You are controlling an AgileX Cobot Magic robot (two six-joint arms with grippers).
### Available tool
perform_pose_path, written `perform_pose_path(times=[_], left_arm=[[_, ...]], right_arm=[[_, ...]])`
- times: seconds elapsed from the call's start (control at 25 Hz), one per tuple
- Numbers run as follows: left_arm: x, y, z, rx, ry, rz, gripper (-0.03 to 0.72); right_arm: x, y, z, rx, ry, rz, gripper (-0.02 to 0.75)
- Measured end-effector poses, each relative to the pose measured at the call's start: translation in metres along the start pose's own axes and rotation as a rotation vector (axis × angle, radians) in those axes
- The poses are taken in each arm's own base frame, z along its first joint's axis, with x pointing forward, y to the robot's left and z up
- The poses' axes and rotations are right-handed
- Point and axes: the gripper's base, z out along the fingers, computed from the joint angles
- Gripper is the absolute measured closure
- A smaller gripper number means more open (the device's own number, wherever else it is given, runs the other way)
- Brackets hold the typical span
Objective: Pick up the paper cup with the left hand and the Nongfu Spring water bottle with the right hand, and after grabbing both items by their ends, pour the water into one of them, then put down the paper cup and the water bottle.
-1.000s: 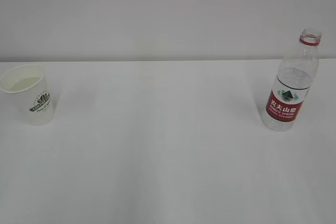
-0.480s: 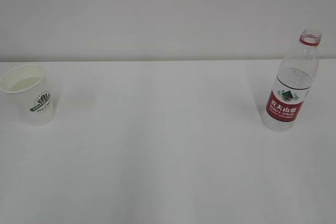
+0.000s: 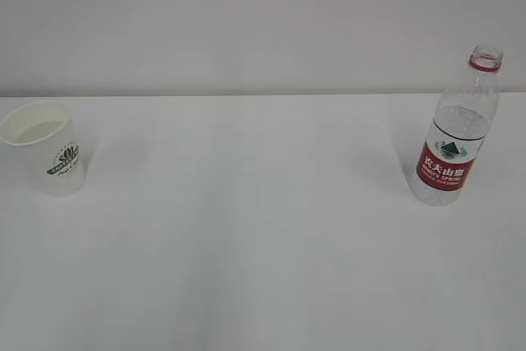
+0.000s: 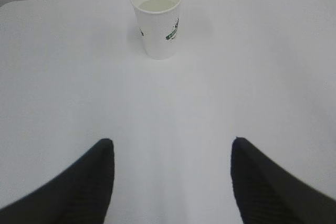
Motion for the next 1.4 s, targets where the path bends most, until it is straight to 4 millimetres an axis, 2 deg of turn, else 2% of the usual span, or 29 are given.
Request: perform_pose_path(times=[1.4], left_arm=[[0.0,-0.0012,-0.0001,0.043,0.0,0.006,0.203]], right_arm=[[0.0,0.0,0.0,0.0,0.0,0.0,0.15]])
